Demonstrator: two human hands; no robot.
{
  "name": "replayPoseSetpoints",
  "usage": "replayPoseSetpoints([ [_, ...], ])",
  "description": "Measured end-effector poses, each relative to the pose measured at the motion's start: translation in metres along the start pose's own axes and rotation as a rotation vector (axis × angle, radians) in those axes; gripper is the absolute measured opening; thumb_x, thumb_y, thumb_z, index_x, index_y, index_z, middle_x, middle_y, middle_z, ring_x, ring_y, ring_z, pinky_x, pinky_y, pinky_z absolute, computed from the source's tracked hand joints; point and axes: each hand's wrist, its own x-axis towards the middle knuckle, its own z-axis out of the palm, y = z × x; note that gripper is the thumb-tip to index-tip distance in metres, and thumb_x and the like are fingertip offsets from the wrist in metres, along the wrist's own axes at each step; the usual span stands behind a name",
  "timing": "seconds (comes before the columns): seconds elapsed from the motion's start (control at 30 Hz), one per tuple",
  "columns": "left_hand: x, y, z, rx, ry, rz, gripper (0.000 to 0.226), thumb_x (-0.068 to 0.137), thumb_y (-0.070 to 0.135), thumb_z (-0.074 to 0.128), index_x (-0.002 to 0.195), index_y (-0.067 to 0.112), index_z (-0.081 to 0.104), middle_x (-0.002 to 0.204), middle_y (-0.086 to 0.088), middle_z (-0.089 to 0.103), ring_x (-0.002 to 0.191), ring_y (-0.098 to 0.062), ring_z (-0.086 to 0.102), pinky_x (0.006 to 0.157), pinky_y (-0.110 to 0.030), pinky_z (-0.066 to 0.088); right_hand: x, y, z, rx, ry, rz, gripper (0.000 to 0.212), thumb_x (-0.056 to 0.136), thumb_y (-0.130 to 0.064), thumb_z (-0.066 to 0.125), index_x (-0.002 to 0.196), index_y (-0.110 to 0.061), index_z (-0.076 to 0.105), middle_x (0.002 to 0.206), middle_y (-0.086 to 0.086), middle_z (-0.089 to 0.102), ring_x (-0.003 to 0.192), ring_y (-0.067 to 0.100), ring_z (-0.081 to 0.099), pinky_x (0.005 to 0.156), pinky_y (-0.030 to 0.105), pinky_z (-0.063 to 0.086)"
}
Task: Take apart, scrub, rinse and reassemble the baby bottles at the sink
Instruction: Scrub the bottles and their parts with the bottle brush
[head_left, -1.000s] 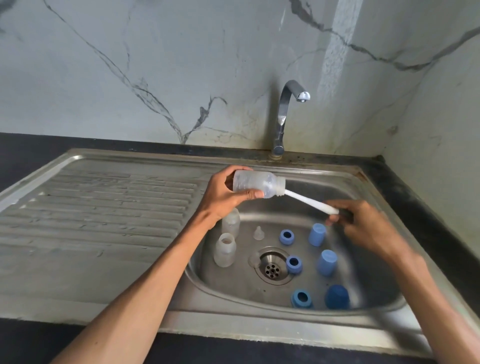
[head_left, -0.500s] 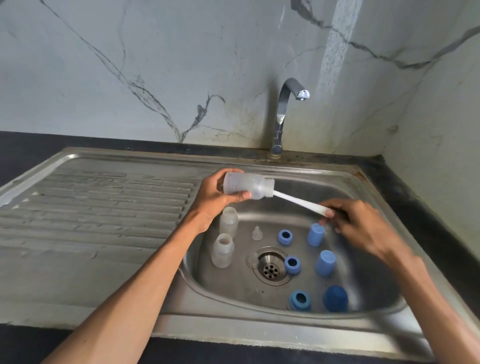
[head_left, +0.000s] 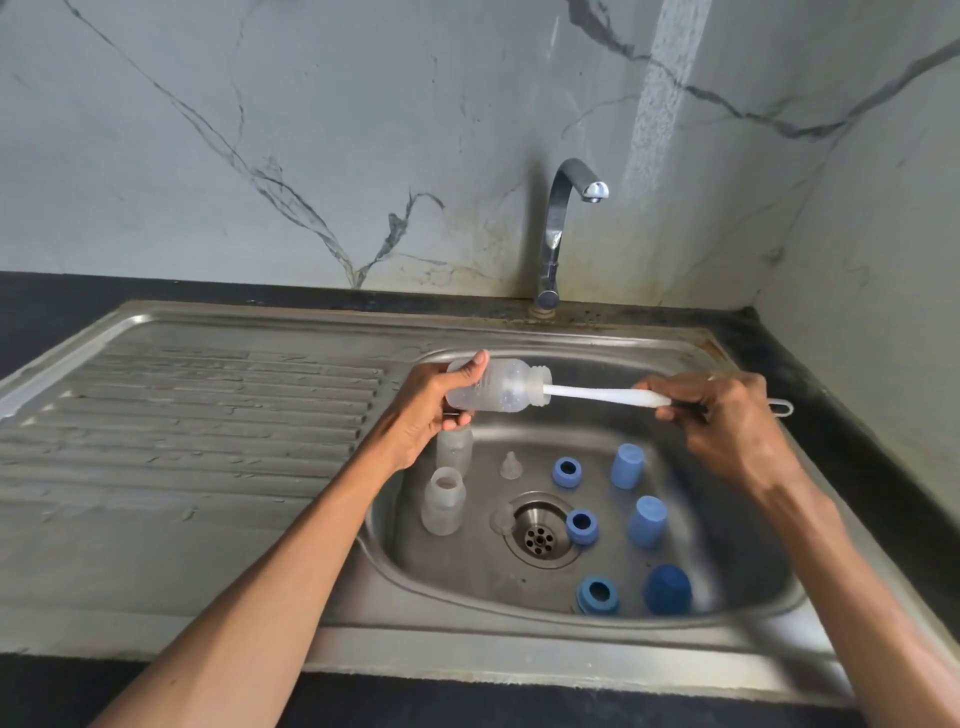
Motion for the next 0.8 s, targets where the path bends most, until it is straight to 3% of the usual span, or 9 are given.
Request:
replayPoseSetpoints([
  [0.07, 0.001, 0.001, 0.001, 0.052, 0.018, -0.045, 0.05, 0.073, 0.06, 0.076, 0.089, 0.013, 0.076, 0.079, -0.005, 0.069, 0.046, -0.014, 0.035, 0.038, -0.021, 0.021, 0.001, 0.003, 0.001, -0.019, -0.005, -0.003, 0.054, 0.083, -0.001, 0.075, 0.12, -0.039, 0.063, 0.113, -0.006, 0.073, 0.108, 0.028, 0.064, 0.103, 0.055, 0.042],
  [0.13, 0.002, 0.001, 0.0, 0.133, 0.037, -0.092, 0.062, 0.077, 0.067, 0.07, 0.096, 0.008, 0.073, 0.073, -0.017, 0.066, 0.038, -0.012, 0.028, 0.037, -0.021, 0.016, 0.0, 0.004, 0.0, -0.053, -0.02, -0.017, 0.049, 0.084, -0.002, 0.074, 0.117, -0.037, 0.069, 0.114, -0.008, 0.073, 0.11, 0.025, 0.063, 0.105, 0.039, 0.031],
  [0.2, 0.002, 0.001, -0.005, 0.172, 0.006, -0.193, 0.071, 0.076, 0.069, 0.07, 0.106, 0.005, 0.068, 0.069, -0.02, 0.061, 0.033, -0.01, 0.025, 0.033, -0.018, 0.015, 0.0, 0.0, -0.001, -0.108, -0.043, -0.027, 0.045, 0.085, -0.004, 0.073, 0.115, -0.038, 0.071, 0.115, -0.011, 0.072, 0.109, 0.023, 0.059, 0.09, 0.026, 0.022],
  [0.33, 0.0, 0.007, -0.013, 0.275, -0.081, -0.404, 0.078, 0.072, 0.071, 0.071, 0.111, 0.003, 0.066, 0.073, -0.017, 0.059, 0.036, -0.009, 0.029, 0.03, -0.014, 0.014, 0.0, -0.011, -0.002, -0.144, -0.057, -0.105, 0.047, 0.082, 0.001, 0.075, 0.11, -0.037, 0.074, 0.111, -0.015, 0.072, 0.098, 0.023, 0.06, 0.079, 0.026, 0.016],
  [0.5, 0.004, 0.009, -0.012, 0.481, -0.099, -0.421, 0.094, 0.067, 0.08, 0.064, 0.113, -0.002, 0.067, 0.076, -0.014, 0.061, 0.045, -0.013, 0.032, 0.033, -0.012, 0.015, -0.001, -0.016, -0.004, -0.163, -0.027, -0.174, 0.053, 0.076, 0.007, 0.077, 0.107, -0.036, 0.074, 0.108, -0.01, 0.074, 0.096, 0.025, 0.063, 0.08, 0.027, 0.015],
  [0.6, 0.002, 0.012, -0.01, 0.58, -0.106, -0.498, 0.081, 0.08, 0.077, 0.054, 0.099, -0.001, 0.068, 0.067, -0.01, 0.058, 0.043, -0.012, 0.031, 0.034, -0.012, 0.014, -0.002, -0.024, -0.005, -0.237, 0.005, -0.228, 0.049, 0.076, 0.005, 0.078, 0.108, -0.032, 0.076, 0.106, -0.008, 0.075, 0.095, 0.027, 0.061, 0.083, 0.031, 0.017],
  [0.7, -0.001, 0.011, -0.006, 0.664, 0.042, -0.44, 0.065, 0.087, 0.07, 0.049, 0.086, 0.008, 0.068, 0.054, -0.005, 0.058, 0.033, -0.01, 0.034, 0.034, -0.014, 0.018, -0.002, -0.031, -0.004, -0.286, 0.002, -0.232, 0.048, 0.077, 0.005, 0.077, 0.111, -0.029, 0.075, 0.107, -0.006, 0.075, 0.099, 0.027, 0.059, 0.084, 0.034, 0.02],
  [0.8, 0.001, 0.003, 0.003, 0.772, 0.286, -0.16, 0.064, 0.083, 0.073, 0.05, 0.077, 0.013, 0.071, 0.052, -0.004, 0.063, 0.039, -0.016, 0.055, 0.044, -0.023, 0.042, -0.003, -0.032, -0.006, -0.364, -0.095, -0.063, 0.048, 0.086, -0.002, 0.071, 0.121, -0.034, 0.069, 0.116, -0.006, 0.072, 0.105, 0.024, 0.059, 0.09, 0.036, 0.026],
])
